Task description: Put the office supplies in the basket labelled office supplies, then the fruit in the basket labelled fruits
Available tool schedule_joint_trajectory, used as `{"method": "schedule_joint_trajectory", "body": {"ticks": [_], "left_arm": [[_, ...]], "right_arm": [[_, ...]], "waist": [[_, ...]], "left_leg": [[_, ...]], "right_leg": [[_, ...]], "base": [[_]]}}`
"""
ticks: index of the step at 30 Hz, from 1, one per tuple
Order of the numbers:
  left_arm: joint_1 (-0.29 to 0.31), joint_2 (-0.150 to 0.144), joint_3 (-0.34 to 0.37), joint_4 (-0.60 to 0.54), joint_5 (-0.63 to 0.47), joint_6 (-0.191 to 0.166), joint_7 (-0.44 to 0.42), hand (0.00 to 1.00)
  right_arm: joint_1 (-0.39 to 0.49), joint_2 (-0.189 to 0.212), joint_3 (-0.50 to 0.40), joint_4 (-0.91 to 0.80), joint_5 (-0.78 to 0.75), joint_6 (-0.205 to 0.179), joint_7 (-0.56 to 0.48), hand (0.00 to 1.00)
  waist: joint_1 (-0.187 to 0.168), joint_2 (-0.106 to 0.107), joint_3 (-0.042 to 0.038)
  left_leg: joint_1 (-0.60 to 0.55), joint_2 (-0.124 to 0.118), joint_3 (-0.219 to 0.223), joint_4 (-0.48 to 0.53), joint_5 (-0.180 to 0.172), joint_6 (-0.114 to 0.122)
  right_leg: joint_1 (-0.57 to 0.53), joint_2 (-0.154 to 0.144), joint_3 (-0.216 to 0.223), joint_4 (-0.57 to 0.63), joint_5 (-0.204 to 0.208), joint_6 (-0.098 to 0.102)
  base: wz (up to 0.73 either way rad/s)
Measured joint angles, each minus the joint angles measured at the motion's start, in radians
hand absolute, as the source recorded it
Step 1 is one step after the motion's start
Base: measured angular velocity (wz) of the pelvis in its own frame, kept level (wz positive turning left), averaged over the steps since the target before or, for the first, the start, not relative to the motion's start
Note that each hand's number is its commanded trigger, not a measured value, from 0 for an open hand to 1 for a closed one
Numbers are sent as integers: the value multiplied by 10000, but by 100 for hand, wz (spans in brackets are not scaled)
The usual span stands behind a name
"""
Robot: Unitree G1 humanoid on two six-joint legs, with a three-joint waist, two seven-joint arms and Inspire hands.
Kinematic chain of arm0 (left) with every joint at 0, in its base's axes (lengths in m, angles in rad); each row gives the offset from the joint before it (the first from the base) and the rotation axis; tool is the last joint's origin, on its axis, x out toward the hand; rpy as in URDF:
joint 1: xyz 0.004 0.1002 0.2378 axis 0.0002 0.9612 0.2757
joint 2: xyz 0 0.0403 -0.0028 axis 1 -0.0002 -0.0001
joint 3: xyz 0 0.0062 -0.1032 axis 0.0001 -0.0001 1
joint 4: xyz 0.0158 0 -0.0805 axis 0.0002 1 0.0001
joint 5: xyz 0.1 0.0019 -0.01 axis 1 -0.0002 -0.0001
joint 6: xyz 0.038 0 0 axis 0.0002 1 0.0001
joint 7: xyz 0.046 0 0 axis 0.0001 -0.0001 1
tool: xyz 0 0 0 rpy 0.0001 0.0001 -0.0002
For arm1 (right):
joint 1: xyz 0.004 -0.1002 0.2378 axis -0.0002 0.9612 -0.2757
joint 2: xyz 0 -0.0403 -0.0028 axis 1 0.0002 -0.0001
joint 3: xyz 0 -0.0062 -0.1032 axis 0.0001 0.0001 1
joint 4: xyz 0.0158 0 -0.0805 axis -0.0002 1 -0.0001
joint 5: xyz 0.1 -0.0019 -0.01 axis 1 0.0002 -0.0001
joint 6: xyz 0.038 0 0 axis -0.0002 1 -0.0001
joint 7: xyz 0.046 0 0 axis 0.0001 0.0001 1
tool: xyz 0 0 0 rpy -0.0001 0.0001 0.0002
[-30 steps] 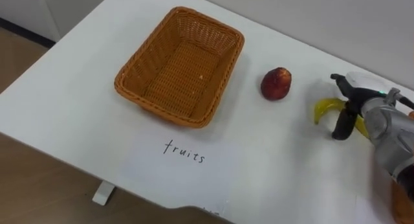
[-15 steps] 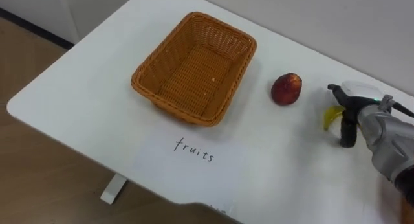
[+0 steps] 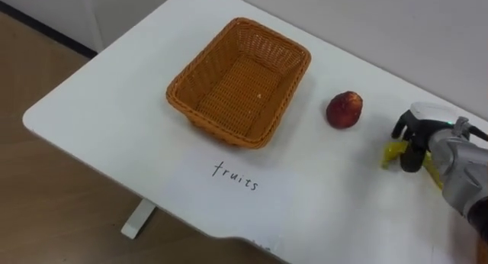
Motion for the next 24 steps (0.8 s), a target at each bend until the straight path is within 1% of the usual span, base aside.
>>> {"method": "schedule_joint_trajectory", "body": {"ticks": [8, 14, 21, 24], "left_arm": [[-106, -1, 20, -13, 77, -21, -8, 0], [-107, -1, 20, -73, 78, -54, 5, 0], [-232, 1, 13, -93, 62, -56, 3, 0], [-253, -4, -70, -114, 42, -117, -30, 0]], "right_arm": [[-12, -2, -1, 58, 13, -12, 2, 100], [-13, -7, -2, 48, 12, -12, 8, 100], [-86, -18, -14, 112, 53, -5, 4, 100], [-80, -18, -13, 23, 109, -13, 3, 100]], "waist": [[-3, 14, 19], [11, -14, 41], [16, -32, 32], [0, -31, 33]], "left_leg": [[-17, -1, 0, -22, -1, -1], [-61, 2, 0, -17, -2, -2], [-158, 1, 1, 8, 0, -1], [-130, 1, 25, -11, 0, 1]], "right_leg": [[-19, 1, 14, -8, 0, 0], [-57, 4, 13, -13, 3, -2], [-152, 6, 12, -11, 12, -6], [-145, 0, 16, -14, 13, -5]], "base": [[0], [0], [0], [0]]}}
